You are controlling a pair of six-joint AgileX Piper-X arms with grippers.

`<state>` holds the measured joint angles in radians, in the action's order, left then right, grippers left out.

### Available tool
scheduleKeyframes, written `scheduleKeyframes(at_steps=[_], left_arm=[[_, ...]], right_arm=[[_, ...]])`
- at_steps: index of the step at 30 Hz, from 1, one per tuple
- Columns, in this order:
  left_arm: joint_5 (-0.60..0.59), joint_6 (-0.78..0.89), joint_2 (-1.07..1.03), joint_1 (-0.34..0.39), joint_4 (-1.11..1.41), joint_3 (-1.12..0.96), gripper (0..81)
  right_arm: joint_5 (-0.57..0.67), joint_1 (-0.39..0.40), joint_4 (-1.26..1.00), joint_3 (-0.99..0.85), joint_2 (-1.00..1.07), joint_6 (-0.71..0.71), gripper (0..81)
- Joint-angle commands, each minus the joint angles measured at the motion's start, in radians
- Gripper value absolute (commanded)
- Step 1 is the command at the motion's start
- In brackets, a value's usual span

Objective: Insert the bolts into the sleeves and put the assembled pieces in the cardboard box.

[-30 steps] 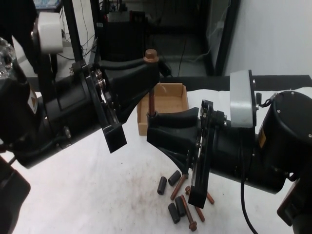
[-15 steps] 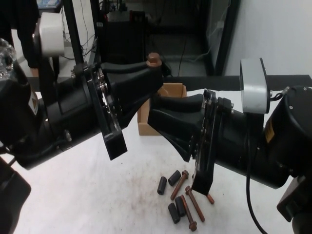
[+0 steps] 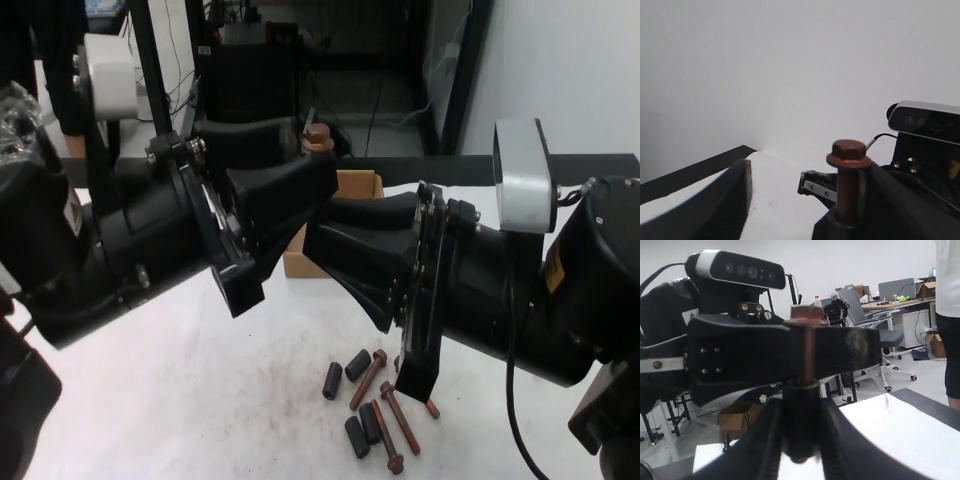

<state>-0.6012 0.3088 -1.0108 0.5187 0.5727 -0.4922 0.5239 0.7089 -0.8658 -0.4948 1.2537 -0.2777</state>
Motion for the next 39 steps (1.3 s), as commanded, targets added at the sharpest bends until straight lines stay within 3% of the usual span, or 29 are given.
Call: scheduleKeyframes(at_steps=[1,6,16,20,24,28,32,35,37,39], left_arm=[[-0.006,0.014,0.002,0.0,-0.008,0.001,58.9],[-0.071,0.014,0.002,0.0,-0.008,0.001,58.9],[-0.086,0.014,0.005,0.0,-0.014,0.001,58.9],[0.051,0.014,0.025,-0.002,0.083,0.001,58.6],[0.281,0.006,0.057,-0.002,0.268,-0.012,58.4],[0.469,-0.034,0.099,-0.002,0.269,-0.015,45.6],[0.476,-0.153,0.133,-0.002,0.009,-0.015,23.0],[0.476,-0.151,0.144,-0.002,-0.251,-0.015,7.7],[0.476,-0.151,0.143,-0.002,-0.414,-0.015,0.2],[0.476,-0.151,0.143,-0.002,-0.557,-0.015,0.2]], right_arm=[[0.006,0.001,-0.031,-0.016,-0.009,-0.008,0.9],[0.006,0.001,-0.012,-0.016,-0.009,-0.006,0.9],[0.006,-0.001,0.024,-0.016,-0.009,0.009,0.9],[0.006,-0.003,0.024,-0.016,-0.009,0.009,0.9],[0.006,-0.003,0.039,-0.016,-0.009,0.009,0.9],[-0.033,-0.022,0.1,-0.016,-0.009,0.009,0.9],[-0.102,-0.046,0.207,-0.051,-0.009,0.009,0.9],[-0.17,-0.073,0.419,-0.142,-0.002,0.029,0.9],[-0.209,-0.097,0.574,-0.217,0.022,0.067,0.9],[-0.243,-0.123,0.721,-0.311,0.074,0.073,0.9]])
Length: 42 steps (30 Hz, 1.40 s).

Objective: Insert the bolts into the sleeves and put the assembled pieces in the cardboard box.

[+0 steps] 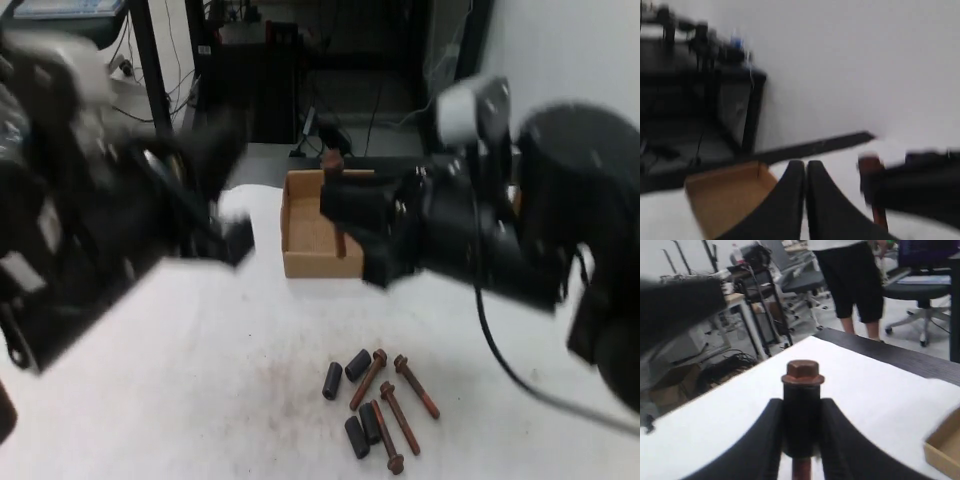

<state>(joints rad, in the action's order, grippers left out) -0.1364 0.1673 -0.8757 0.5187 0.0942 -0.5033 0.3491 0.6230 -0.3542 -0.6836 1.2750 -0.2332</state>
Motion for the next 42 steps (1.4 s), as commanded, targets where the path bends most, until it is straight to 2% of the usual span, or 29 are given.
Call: scheduleKeyframes(at_steps=[1,8,13,16,22,29,31,38,42], left_arm=[[0.011,-0.01,0.008,-0.002,-0.14,-0.004,0.2],[-0.038,-0.01,0.008,-0.002,-0.39,-0.004,0.2],[-0.172,-0.003,0.008,-0.002,-0.404,-0.004,0.2],[-0.182,-0.003,0.008,-0.002,-0.404,-0.004,0.2],[-0.182,-0.003,0.008,-0.002,-0.404,-0.004,0.2],[-0.182,-0.003,0.008,-0.002,-0.404,-0.004,0.2],[-0.182,-0.003,0.008,-0.002,-0.404,-0.004,0.2],[-0.182,-0.003,0.008,-0.002,-0.404,-0.004,0.2],[-0.217,-0.003,0.008,-0.002,-0.404,-0.004,0.2]], right_arm=[[-0.076,-0.049,0.252,-0.16,0.086,0.028,0.9],[-0.095,-0.129,0.498,-0.507,0.394,0.024,0.9],[-0.138,-0.157,0.675,-0.788,0.643,0.024,0.9],[-0.14,-0.16,0.736,-0.932,0.752,0.024,0.9],[-0.14,-0.172,0.739,-1.081,0.89,0.024,0.9],[-0.144,-0.184,0.753,-1.107,0.932,0.024,0.7],[-0.144,-0.188,0.769,-1.107,0.932,0.031,5.7],[-0.141,-0.203,0.77,-1.107,0.932,0.031,32.9],[-0.141,-0.206,0.766,-1.107,0.918,0.031,34.2]])
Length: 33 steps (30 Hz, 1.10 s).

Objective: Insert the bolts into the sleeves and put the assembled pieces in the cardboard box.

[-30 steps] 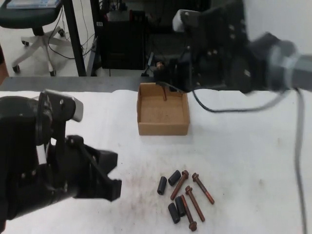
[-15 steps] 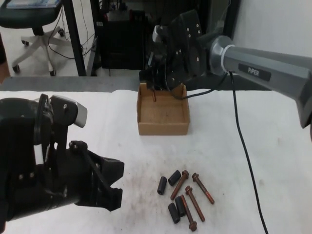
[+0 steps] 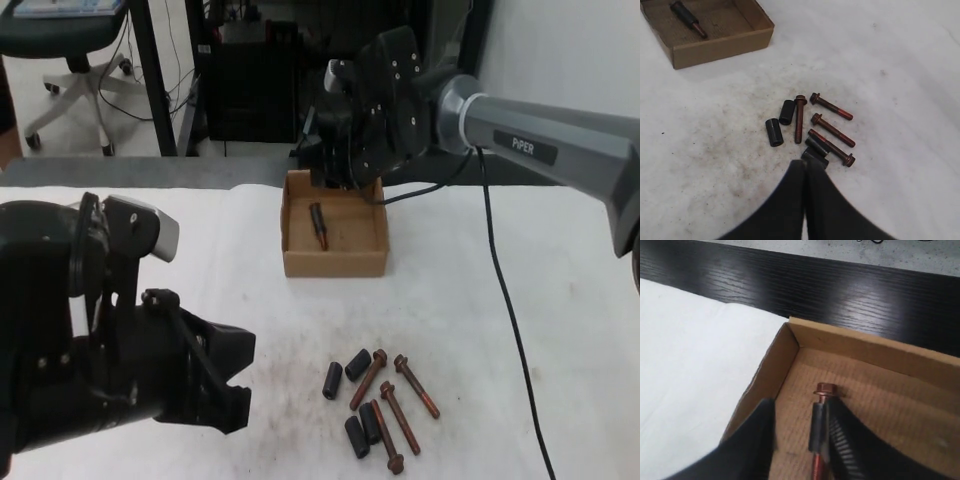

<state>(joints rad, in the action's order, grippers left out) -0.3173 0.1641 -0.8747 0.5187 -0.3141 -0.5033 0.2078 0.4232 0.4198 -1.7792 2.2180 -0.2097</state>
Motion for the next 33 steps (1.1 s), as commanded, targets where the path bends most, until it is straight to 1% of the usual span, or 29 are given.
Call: scheduleKeyframes(at_steps=[1,2,3,4,5,7,9,10,11,13,15,17,20,23,27,31,33], left_arm=[[-0.042,0.001,0.007,-0.002,0.004,-0.004,0.2],[-0.043,0.001,0.007,-0.002,0.004,-0.004,0.2],[-0.043,0.001,0.007,-0.002,0.004,-0.004,0.2],[-0.043,0.001,0.007,-0.002,0.004,-0.004,0.2],[-0.043,0.001,0.007,-0.002,0.004,-0.004,0.2],[-0.046,0.001,0.007,-0.002,0.008,-0.004,0.2],[-0.115,-0.002,0.007,-0.002,0.02,-0.004,0.2],[-0.158,-0.01,0.007,-0.002,0.022,-0.004,0.2],[-0.196,-0.018,0.007,-0.002,0.022,-0.004,0.2],[-0.238,-0.026,0.007,0.0,0.019,-0.004,0.2],[-0.245,-0.026,0.007,0.0,0.019,-0.004,0.2],[-0.245,-0.031,0.007,0.003,0.019,-0.004,0.2],[-0.245,-0.089,0.007,0.024,0.019,-0.004,0.2],[-0.244,-0.093,-0.01,0.052,0.027,-0.004,0.2],[-0.241,-0.047,-0.089,0.084,0.03,-0.028,0.2],[-0.241,-0.028,-0.209,0.124,0.03,-0.092,0.2],[-0.233,-0.028,-0.26,0.141,0.03,-0.121,0.2]], right_arm=[[0.001,-0.006,-0.01,-0.011,-0.032,0.007,34.2],[0.001,-0.006,-0.015,-0.011,-0.041,0.007,34.0],[0.001,-0.006,-0.011,-0.011,-0.051,0.007,32.0],[0.012,-0.006,0.001,-0.011,-0.067,0.006,28.3],[0.012,-0.006,0.026,-0.011,-0.082,0.0,21.1],[0.015,-0.006,0.094,-0.011,-0.128,0.0,0.8],[0.034,-0.006,0.164,-0.011,-0.173,0.002,0.5],[0.068,-0.006,0.208,-0.011,-0.199,0.005,0.9],[0.108,-0.006,0.245,-0.011,-0.226,0.004,0.8],[0.241,-0.007,0.342,-0.004,-0.283,0.017,0.8],[0.308,-0.007,0.423,0.026,-0.347,0.049,0.8],[0.31,-0.007,0.464,0.082,-0.431,0.081,0.8],[0.3,-0.014,0.476,0.207,-0.568,0.116,0.8],[0.288,-0.035,0.473,0.369,-0.713,0.129,0.8],[0.214,-0.088,0.474,0.591,-0.921,0.135,0.8],[0.211,-0.151,0.465,0.796,-1.061,0.135,0.8],[0.211,-0.167,0.42,0.882,-1.1,0.135,0.8]])
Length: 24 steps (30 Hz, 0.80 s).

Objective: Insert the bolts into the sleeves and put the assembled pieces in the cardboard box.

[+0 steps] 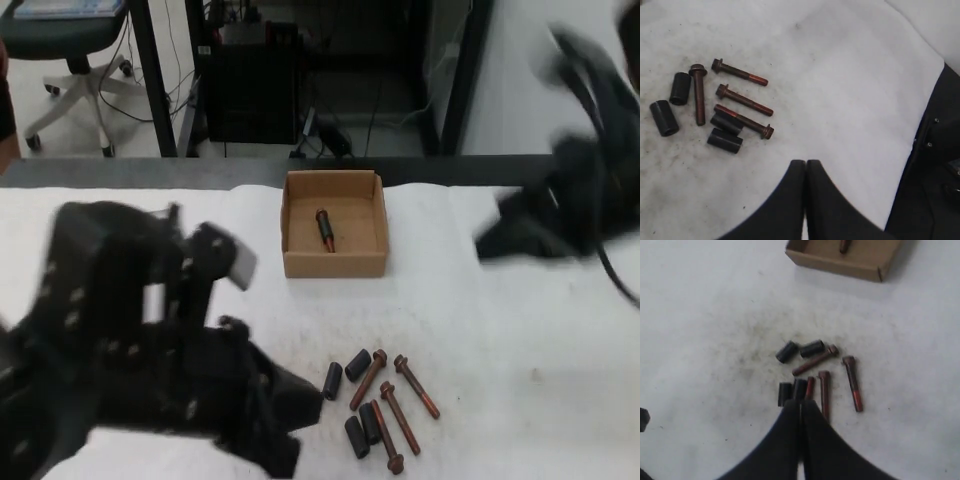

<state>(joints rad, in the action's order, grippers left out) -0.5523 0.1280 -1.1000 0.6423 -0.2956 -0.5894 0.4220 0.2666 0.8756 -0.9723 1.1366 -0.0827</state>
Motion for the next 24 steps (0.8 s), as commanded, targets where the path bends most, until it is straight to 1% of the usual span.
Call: scheduleKeyframes(at_steps=[1,4,6,9,13,15,17,19,20,21,24], left_arm=[[0.016,0.008,-0.054,0.022,0.011,-0.044,0.2],[0.075,0.008,-0.08,0.029,0.011,-0.061,0.2],[0.115,0.008,-0.08,0.029,0.011,-0.061,0.2],[0.122,0.008,-0.08,0.029,-0.004,-0.061,0.2],[0.122,0.008,-0.08,0.029,-0.057,-0.062,0.2],[0.122,0.008,-0.08,0.029,-0.094,-0.062,0.2],[0.122,0.008,-0.08,0.029,-0.124,-0.062,0.2],[0.122,0.001,-0.08,0.029,-0.15,-0.062,0.2],[0.122,-0.013,-0.08,0.029,-0.159,-0.062,0.2],[0.122,-0.035,-0.08,0.029,-0.166,-0.062,0.2],[0.122,-0.067,-0.08,0.029,-0.164,-0.062,0.2]], right_arm=[[-0.003,-0.009,-0.064,0.103,-0.026,0.008,0.8],[-0.008,0.018,-0.211,0.175,-0.007,0.016,0.8],[-0.056,0.054,-0.286,0.186,0.041,0.027,0.8],[-0.16,0.108,-0.342,0.186,0.139,0.125,0.8],[-0.181,0.141,-0.356,0.165,0.303,0.167,0.3],[-0.17,0.144,-0.356,0.145,0.366,0.167,6.1],[-0.138,0.144,-0.355,0.123,0.415,0.167,15.9],[-0.132,0.144,-0.355,0.098,0.451,0.167,28.8],[-0.136,0.144,-0.355,0.089,0.463,0.167,33.8],[-0.146,0.144,-0.355,0.078,0.472,0.167,35.8],[-0.162,0.144,-0.364,0.05,0.486,0.186,31.8]])
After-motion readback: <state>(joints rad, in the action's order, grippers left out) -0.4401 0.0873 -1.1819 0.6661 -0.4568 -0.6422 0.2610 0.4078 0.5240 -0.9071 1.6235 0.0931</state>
